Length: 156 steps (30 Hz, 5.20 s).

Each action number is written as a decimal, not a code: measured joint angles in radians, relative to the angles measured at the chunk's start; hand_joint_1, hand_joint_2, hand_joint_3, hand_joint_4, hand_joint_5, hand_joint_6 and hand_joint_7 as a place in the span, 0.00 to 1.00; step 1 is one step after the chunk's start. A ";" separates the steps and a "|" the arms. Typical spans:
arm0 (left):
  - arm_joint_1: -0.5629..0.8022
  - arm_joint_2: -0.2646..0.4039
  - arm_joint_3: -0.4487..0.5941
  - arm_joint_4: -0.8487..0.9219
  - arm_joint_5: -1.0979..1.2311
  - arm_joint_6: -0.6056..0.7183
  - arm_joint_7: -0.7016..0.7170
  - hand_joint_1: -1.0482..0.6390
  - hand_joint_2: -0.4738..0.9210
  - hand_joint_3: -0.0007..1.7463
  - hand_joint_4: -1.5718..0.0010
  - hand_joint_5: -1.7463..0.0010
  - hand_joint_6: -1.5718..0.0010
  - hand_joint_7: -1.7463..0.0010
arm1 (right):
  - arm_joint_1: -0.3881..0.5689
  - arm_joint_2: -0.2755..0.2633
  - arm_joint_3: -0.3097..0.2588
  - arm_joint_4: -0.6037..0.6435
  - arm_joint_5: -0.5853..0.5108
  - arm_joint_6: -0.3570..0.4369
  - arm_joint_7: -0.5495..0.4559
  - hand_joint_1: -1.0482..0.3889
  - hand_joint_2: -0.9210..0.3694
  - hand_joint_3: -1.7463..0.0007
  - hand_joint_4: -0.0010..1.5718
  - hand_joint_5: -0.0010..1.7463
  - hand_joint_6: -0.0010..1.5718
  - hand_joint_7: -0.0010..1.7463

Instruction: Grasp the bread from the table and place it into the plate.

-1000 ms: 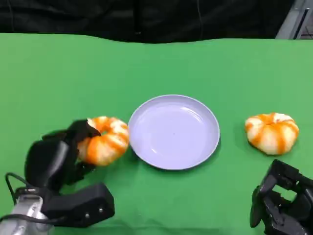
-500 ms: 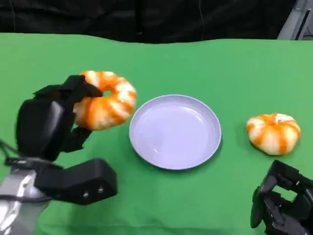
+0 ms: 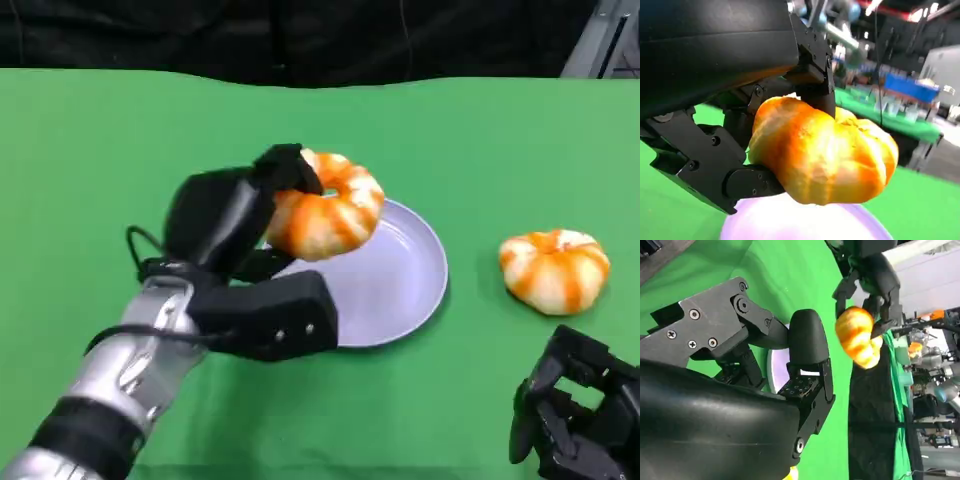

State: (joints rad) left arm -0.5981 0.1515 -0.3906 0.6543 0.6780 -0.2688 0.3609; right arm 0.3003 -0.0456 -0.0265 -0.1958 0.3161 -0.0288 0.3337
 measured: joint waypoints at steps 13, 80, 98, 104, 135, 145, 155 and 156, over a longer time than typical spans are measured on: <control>-0.066 -0.135 -0.019 0.412 -0.058 -0.181 0.069 0.56 1.00 0.27 0.55 0.21 0.51 0.42 | 0.031 0.013 0.004 -0.037 0.004 0.001 -0.004 0.60 0.23 0.40 0.56 1.00 0.48 0.93; 0.054 0.046 -0.069 -0.032 -0.004 -0.009 -0.203 0.00 1.00 0.39 0.87 0.98 0.29 0.98 | 0.015 0.013 0.023 -0.003 0.003 -0.010 0.002 0.62 0.25 0.36 0.58 1.00 0.50 0.92; 0.054 0.033 -0.036 -0.112 -0.049 -0.078 -0.169 0.02 1.00 0.38 0.97 1.00 0.46 1.00 | 0.015 0.013 0.025 -0.007 0.003 -0.009 -0.004 0.63 0.24 0.36 0.58 1.00 0.48 0.94; 0.056 0.033 -0.036 -0.134 -0.045 -0.079 -0.166 0.03 1.00 0.38 0.97 1.00 0.48 1.00 | 0.015 0.013 0.025 -0.007 0.003 -0.009 0.000 0.63 0.24 0.37 0.58 1.00 0.49 0.93; 0.837 0.184 0.474 -0.926 -1.187 0.367 -0.960 0.62 0.78 0.70 0.44 0.00 0.54 0.01 | -0.031 0.014 0.010 0.058 -0.003 -0.016 0.003 0.62 0.26 0.36 0.58 1.00 0.50 0.91; 0.955 0.087 0.501 -0.762 -1.179 0.220 -1.016 0.61 0.76 0.73 0.43 0.00 0.53 0.00 | -0.065 0.008 -0.008 0.123 -0.005 -0.067 0.035 0.60 0.25 0.39 0.58 1.00 0.49 0.92; 0.918 0.028 0.524 -0.697 -1.173 0.161 -1.013 0.61 0.79 0.70 0.44 0.00 0.54 0.00 | -0.065 0.008 -0.008 0.125 -0.006 -0.067 0.035 0.62 0.24 0.40 0.58 1.00 0.49 0.93; 0.916 0.028 0.526 -0.697 -1.173 0.161 -1.010 0.62 0.79 0.71 0.43 0.00 0.53 0.00 | -0.065 0.008 -0.008 0.125 -0.006 -0.067 0.035 0.62 0.23 0.39 0.57 1.00 0.49 0.93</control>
State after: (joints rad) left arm 0.3183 0.1791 0.1349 -0.0430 -0.4952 -0.1078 -0.6495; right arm 0.2349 -0.0371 -0.0349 -0.0711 0.3101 -0.0954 0.3688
